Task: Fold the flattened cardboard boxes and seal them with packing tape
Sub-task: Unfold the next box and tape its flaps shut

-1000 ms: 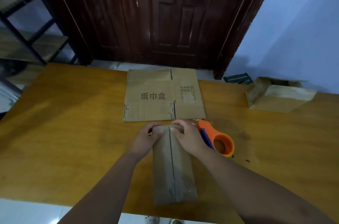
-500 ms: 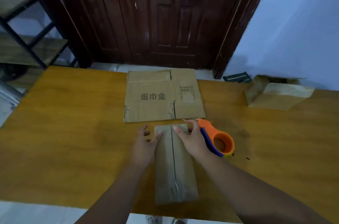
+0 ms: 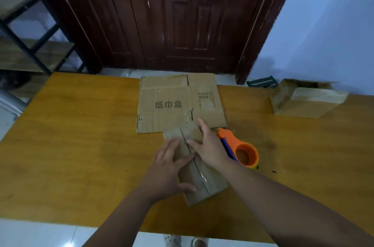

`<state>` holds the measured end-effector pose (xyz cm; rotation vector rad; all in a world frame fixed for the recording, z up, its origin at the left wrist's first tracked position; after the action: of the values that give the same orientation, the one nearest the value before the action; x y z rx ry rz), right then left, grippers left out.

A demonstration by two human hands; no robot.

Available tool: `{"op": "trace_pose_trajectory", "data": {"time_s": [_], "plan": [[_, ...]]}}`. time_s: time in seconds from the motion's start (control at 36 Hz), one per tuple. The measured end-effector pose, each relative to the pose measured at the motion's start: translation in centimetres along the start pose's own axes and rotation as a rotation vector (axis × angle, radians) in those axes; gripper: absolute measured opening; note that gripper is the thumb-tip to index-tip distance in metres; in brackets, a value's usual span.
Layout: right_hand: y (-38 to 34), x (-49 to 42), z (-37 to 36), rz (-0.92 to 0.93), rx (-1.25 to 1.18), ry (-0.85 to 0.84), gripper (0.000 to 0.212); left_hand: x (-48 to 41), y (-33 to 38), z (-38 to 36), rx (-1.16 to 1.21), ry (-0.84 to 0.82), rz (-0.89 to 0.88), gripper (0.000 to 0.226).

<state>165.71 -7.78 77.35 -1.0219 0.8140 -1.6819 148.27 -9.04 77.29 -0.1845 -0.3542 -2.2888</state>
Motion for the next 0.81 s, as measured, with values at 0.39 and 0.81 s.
{"op": "trace_pose_trajectory", "data": {"time_s": [0.39, 0.81], "plan": [[6.0, 1.3, 6.2, -0.299, 0.486, 0.392, 0.044, -2.3, 0.3, 1.4, -0.209, -0.121, 0.05, 0.11], [8.4, 1.1, 5.8, -0.442, 0.7, 0.244, 0.09, -2.0, -1.1, 4.0, -0.098, -0.3, 0.108, 0.107]]}}
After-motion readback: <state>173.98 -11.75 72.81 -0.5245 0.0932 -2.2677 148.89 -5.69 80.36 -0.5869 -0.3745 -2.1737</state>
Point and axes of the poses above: each hand's wrist, its own x-axis away from the middle knuckle, its own z-axis out of the back of the hand, y = z × x, the point moved 1 cm from there along -x, towards the middle knuckle, and after that the axes turned 9 degrees about -x, right-handed, at the moved point
